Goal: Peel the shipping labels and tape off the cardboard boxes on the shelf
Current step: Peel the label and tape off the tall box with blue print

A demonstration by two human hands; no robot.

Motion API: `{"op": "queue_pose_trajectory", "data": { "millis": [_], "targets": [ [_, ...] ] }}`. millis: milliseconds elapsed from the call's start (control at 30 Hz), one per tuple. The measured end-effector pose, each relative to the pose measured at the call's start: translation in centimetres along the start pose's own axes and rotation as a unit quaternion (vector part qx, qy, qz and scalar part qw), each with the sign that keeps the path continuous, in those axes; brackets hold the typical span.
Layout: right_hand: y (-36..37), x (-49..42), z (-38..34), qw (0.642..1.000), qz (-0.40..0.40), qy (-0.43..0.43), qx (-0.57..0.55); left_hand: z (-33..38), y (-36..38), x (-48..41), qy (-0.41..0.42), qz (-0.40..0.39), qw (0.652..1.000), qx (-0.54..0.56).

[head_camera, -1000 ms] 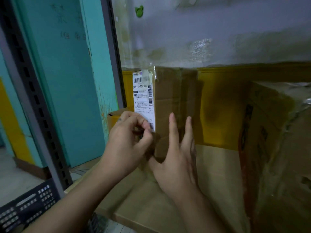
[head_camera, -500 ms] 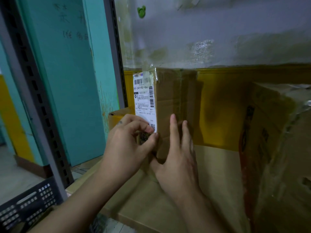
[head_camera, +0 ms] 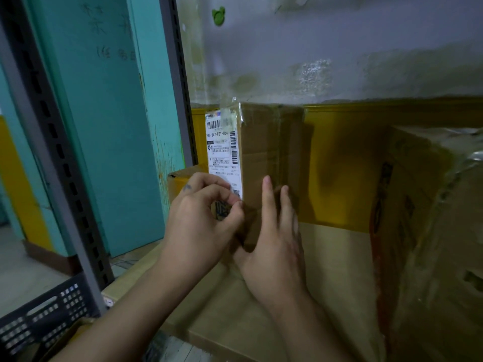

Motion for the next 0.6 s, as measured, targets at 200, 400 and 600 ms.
{"op": "queue_pose_trajectory", "data": {
  "millis": [200, 400, 600],
  "targets": [
    [0.00, 0.03, 0.01, 1.000, -0.009, -0.002, 0.009, -0.04, 0.51, -0.17, -0.026, -0.007, 1.000, 0.007],
    [0.03, -0.10, 0.16, 1.000, -0.007, -0.005, 0.018, -0.11, 0.85, -0.36, -0.032, -0.010, 0.999, 0.005],
    [-0.04, 0.08, -0.06, 1.000, -0.001, -0.009, 0.024, -0.58, 0.57, -0.10, -0.031, -0.008, 0.999, 0.017]
  ]
}}
Point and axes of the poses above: each hand's wrist, its own x-axis away from the middle knuckle, its own y-axis out of the palm, z = x × y, the point moved 2 cm from there along -x, towards the middle knuckle, and after that the axes turned 5 degrees about -y, right-handed, at the moved point
